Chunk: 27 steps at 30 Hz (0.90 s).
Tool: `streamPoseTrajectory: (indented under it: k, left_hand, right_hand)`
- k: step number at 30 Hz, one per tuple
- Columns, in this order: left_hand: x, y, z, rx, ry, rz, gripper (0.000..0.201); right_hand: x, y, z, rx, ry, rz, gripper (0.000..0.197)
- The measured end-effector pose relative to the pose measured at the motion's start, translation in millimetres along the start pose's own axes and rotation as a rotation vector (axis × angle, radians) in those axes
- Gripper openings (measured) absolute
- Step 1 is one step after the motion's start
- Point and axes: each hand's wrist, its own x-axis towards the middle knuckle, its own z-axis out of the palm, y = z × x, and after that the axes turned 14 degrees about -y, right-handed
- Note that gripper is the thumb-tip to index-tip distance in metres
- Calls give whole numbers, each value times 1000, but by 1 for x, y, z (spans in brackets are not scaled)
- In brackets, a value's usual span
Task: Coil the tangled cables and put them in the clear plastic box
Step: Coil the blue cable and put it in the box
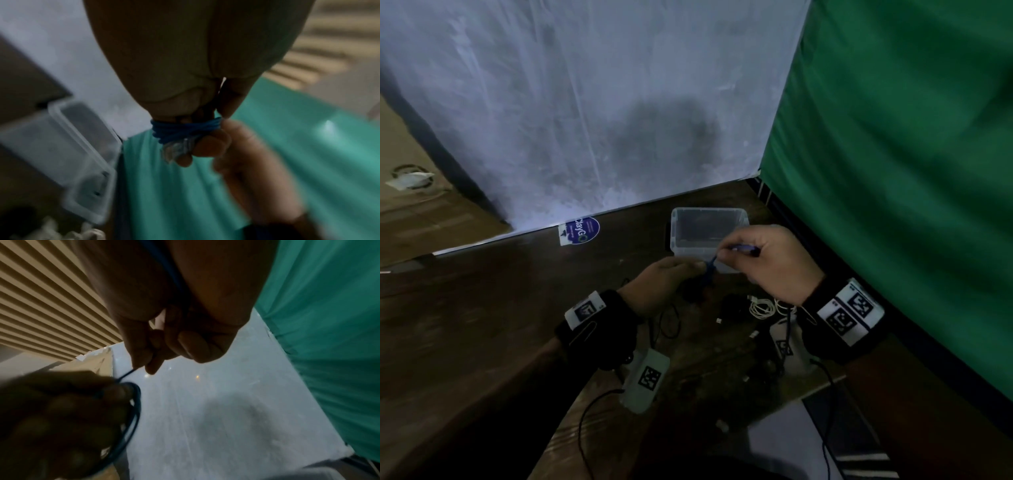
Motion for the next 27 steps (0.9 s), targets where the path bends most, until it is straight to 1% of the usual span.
streamPoseTrajectory:
  k: [1,3,5,6,7,8,10,12,15,16,18,20,22,23,24,25,27]
  left_hand:
    - [-2,6,3,-81,-38,7,27]
    - [-4,16,4,-162,-119,10,30]
    - [-5,24,3,-292,-233,15,30]
    - [-5,29,2,-388,-290,55,28]
    - [-5,33,1,-485,-307,115,28]
    - [-3,35,0,-556,-276,180,29]
    - [3,37,-9,-612,-141,269,30]
    - [9,33,-20,-555,-21,309,27]
    - [17,18,-30,-482,121,318,25]
    - [19,15,-31,-456,151,317,26]
    - [19,13,-30,-311,177,325,26]
    - [19,10,-31,-38,168,303,30]
    - [19,8,-28,252,134,241,29]
    - [19,8,-25,339,109,211,27]
    - [18,8,-22,368,78,187,26]
    - [16,12,-16,341,45,164,27]
    - [11,17,-5,204,-6,119,31]
  right_hand:
    - [2,5,-1,39,15,-2,6]
    - [6,14,1,98,37,-2,13]
    - [9,21,10,148,49,20,20]
    - [9,25,15,194,49,48,22]
    - [9,28,22,225,30,78,23]
    - [8,31,29,226,-10,103,25]
    - [3,31,45,203,-134,143,25]
    - [-1,25,57,226,-183,151,23]
    - [-5,9,59,130,-224,71,20]
    - [-6,4,56,102,-234,60,19]
    - [-7,-5,47,65,-223,57,17]
    - [-8,-12,37,48,-188,54,15]
    - [-9,-16,26,48,-136,19,12]
    - [-10,-18,21,35,-103,-12,10]
    - [-9,-19,16,10,-70,-45,9]
    - [-9,-20,12,-14,-38,-70,7]
    - [-7,-17,3,-9,21,-80,5]
